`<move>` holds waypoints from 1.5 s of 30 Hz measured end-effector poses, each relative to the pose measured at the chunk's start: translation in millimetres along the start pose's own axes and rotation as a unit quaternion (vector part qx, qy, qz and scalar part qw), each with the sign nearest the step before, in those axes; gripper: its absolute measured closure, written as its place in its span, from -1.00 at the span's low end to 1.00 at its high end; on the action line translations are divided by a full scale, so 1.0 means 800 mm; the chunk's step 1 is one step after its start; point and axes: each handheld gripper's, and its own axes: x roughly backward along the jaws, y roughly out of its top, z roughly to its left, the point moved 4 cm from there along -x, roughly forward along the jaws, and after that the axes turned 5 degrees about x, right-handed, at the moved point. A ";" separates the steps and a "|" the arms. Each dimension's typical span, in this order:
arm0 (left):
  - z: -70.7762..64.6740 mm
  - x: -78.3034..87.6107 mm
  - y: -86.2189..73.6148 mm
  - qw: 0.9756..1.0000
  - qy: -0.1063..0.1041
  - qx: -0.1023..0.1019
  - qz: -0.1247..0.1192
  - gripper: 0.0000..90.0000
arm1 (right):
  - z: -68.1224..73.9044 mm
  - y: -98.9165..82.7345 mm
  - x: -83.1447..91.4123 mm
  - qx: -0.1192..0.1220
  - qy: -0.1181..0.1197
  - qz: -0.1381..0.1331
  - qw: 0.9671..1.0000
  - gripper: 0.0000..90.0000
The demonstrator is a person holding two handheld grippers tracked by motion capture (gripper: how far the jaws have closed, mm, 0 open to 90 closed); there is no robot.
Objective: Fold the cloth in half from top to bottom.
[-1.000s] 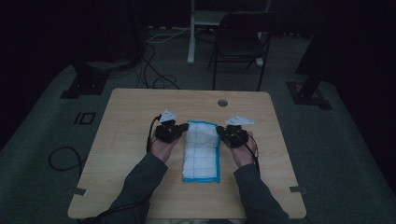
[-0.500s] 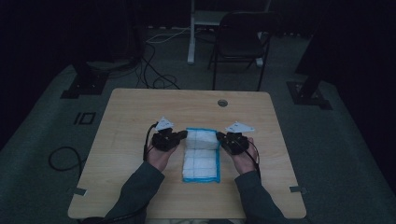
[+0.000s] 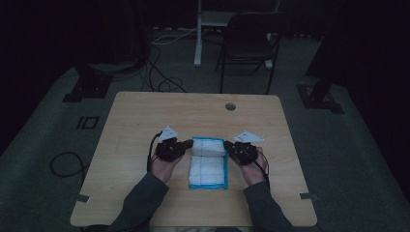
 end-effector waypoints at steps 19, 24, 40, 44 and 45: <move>-0.007 0.010 -0.017 1.000 -0.008 0.005 -0.006 0.98 | 0.010 -0.010 0.007 -0.003 0.009 -0.005 1.000 0.90; -0.009 0.012 -0.020 1.000 -0.008 0.004 -0.005 0.98 | 0.013 -0.014 0.008 -0.006 0.011 -0.006 1.000 0.90; -0.015 0.018 -0.033 1.000 -0.009 0.001 -0.002 0.98 | 0.023 -0.029 0.013 -0.009 0.021 -0.002 1.000 0.90; -0.015 0.019 -0.036 1.000 -0.009 0.003 -0.001 0.98 | 0.025 -0.031 0.014 -0.008 0.023 -0.002 1.000 0.90; -0.015 0.020 -0.037 1.000 -0.009 0.004 -0.001 0.98 | 0.026 -0.032 0.014 -0.007 0.024 -0.002 1.000 0.90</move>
